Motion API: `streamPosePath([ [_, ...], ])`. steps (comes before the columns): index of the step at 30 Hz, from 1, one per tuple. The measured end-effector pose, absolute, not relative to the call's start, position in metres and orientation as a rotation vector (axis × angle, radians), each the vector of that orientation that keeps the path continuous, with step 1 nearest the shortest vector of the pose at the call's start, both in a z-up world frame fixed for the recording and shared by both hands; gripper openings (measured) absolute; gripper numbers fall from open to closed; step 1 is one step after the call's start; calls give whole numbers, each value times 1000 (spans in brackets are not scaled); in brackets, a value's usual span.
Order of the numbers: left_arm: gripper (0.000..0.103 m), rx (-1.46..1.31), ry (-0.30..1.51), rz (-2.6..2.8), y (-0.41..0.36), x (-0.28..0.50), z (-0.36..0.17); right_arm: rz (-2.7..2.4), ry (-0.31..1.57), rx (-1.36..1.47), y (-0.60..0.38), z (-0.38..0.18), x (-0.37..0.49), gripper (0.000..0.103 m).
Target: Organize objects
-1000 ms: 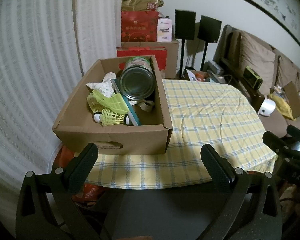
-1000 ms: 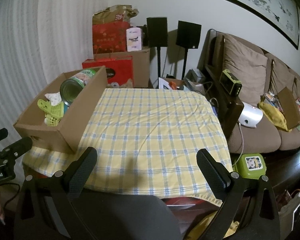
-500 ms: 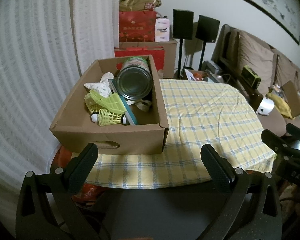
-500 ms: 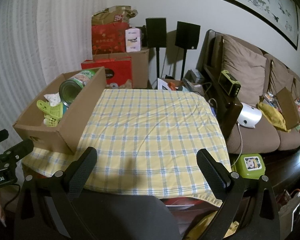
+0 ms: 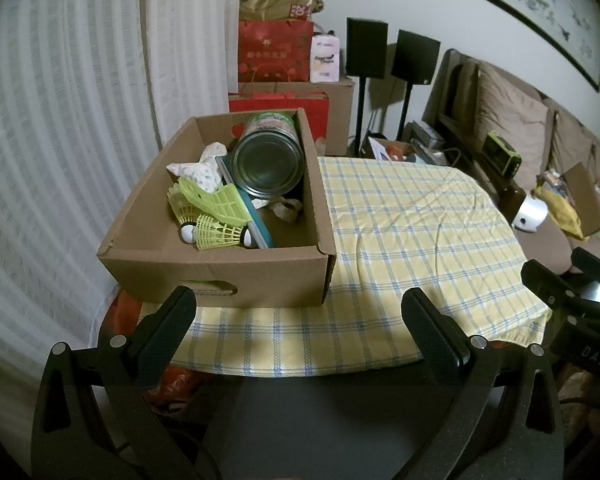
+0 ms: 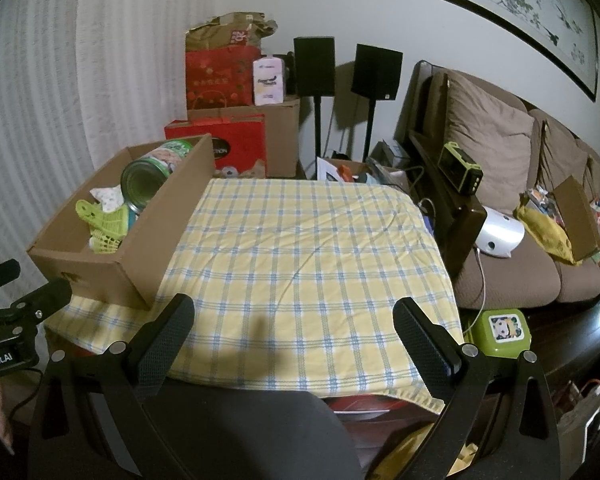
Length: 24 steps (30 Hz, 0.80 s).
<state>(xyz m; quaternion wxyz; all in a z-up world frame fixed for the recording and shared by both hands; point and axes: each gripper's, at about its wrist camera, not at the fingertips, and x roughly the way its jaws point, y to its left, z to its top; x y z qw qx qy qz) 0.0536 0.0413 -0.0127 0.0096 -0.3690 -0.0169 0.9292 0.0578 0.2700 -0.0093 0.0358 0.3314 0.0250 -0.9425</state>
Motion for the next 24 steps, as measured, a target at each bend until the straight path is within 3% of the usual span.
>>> streamPosePath([
  [24,103,-1156,-48,2903,42,54,-15,-2891,76,1017,267,-10,58,101],
])
